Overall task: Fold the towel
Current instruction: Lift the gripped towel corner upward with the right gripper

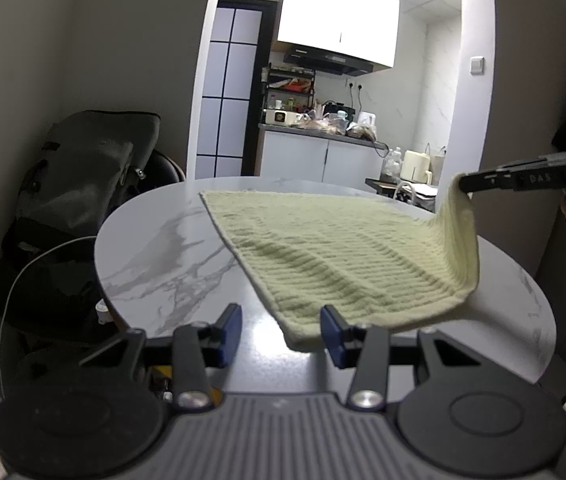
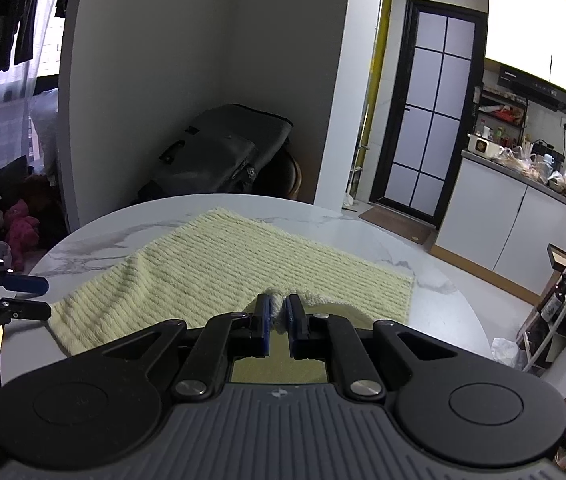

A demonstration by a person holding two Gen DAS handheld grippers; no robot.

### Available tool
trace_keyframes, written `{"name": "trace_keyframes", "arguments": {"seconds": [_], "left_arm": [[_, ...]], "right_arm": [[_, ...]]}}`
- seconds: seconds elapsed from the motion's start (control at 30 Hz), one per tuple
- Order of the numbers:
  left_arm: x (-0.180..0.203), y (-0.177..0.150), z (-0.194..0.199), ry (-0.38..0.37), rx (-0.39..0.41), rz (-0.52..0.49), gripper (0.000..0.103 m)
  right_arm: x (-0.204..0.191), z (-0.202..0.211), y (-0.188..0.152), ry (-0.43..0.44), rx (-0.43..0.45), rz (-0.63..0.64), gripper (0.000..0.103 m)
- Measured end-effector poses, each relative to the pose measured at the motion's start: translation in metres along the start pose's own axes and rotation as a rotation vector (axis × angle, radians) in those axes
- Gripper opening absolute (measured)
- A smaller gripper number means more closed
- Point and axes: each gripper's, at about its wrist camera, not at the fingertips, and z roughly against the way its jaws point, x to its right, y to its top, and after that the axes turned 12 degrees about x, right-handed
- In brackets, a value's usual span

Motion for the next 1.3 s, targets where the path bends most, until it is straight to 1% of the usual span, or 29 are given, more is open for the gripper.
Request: {"name": "trace_keyframes", "arguments": {"seconds": [0.2,0.67,0.9,1.3], "left_arm": [[0.004,0.004,0.003,-0.009,0.005,-0.027,0.047],[-0.001,0.005,0.004,-0.004,0.000,-0.016,0.047],[0.002,0.007,-0.001,-0.023,-0.009,-0.019,0.047],[0.002,0.004,-0.008,-0.029,-0.029,-0.018,0.047]], "right_arm": [[-0.003,-0.009,0.008,0.007,0.008,0.012,0.010],[-0.008,-0.029,0.027,0.024,0.025,0.038,0.010],[-0.016,-0.045,0.038,0.034,0.040,0.048,0.010],[-0.028,-0.067,0.050,0.072,0.058,0.063,0.010]]}}
